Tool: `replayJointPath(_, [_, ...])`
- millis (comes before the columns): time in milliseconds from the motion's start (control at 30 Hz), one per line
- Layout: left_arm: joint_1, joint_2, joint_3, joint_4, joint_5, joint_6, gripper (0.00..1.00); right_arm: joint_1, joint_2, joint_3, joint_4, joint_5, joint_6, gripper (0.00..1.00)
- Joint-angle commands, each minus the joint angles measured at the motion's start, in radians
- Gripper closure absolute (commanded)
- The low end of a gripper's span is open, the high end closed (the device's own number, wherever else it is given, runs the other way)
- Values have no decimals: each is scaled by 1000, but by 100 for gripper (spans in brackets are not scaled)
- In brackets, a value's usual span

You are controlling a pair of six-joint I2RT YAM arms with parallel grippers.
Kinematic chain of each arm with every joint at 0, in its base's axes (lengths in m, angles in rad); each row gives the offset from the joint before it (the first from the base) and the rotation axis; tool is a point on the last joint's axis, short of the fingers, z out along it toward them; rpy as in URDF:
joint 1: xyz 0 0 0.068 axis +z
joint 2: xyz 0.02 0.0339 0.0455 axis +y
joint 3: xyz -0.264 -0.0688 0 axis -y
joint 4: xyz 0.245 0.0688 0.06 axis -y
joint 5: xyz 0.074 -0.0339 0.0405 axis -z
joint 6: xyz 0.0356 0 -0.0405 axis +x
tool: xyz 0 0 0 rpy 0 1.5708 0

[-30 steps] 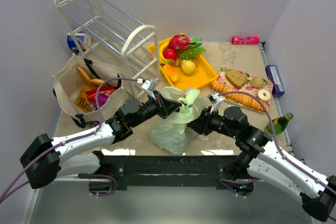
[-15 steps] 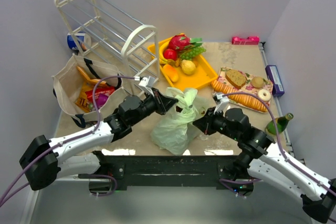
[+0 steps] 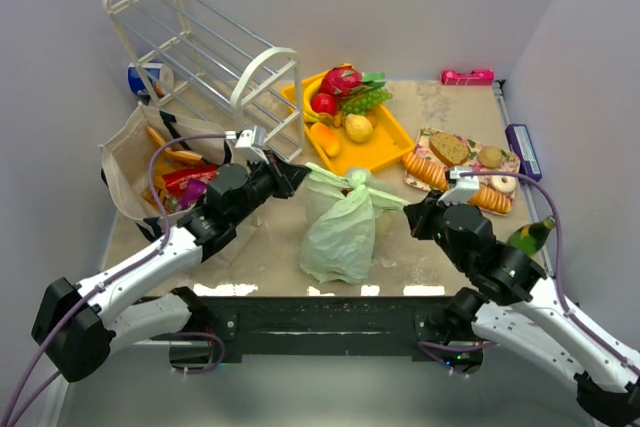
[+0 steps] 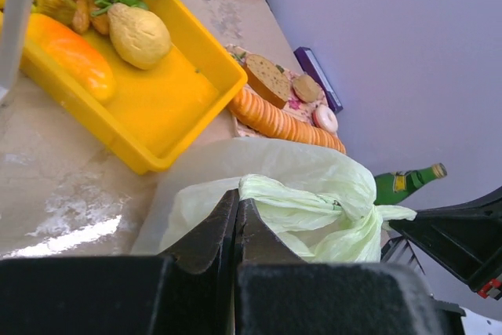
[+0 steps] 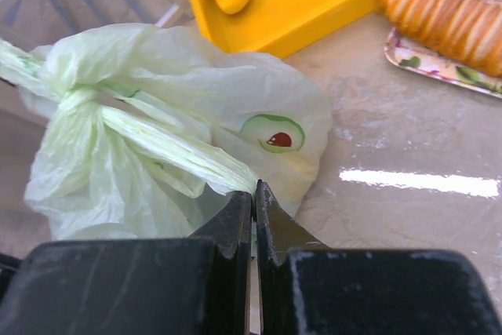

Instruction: Place the mixed food into the grocery bags and tie them

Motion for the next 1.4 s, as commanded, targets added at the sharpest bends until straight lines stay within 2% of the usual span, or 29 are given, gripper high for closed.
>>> replayJointPath(0, [74,-39,24,-20,-68,38,100,-11,68,47,-72,208,-47,100])
replayJointPath(200, [111,-99,-41,-35,-62,25,100,-86,120,47,-17,198,-80,100])
replayJointPath(300, [122,-131,-54,-67,-67,36,100,-176,136,44,23,130,-136,100])
replayJointPath(400, [133,-174,-67,-100,-84,41,100,-321,150,44,58,64,-202,100])
replayJointPath(700, [192,-308,-107,-233,-120,52,100,-487,257,38,164,-54,-232,100])
replayJointPath(933, [200,-378,-61,-382,-113,130,100,-552,326,28,271,-120,-222,100])
replayJointPath(1167, [202,-467,-10,-558,-238,180,100,-578,396,18,344,-165,-199,100])
replayJointPath(1367, [202,-510,-47,-575,-248,164,100,-583,377,31,321,-163,-212,100])
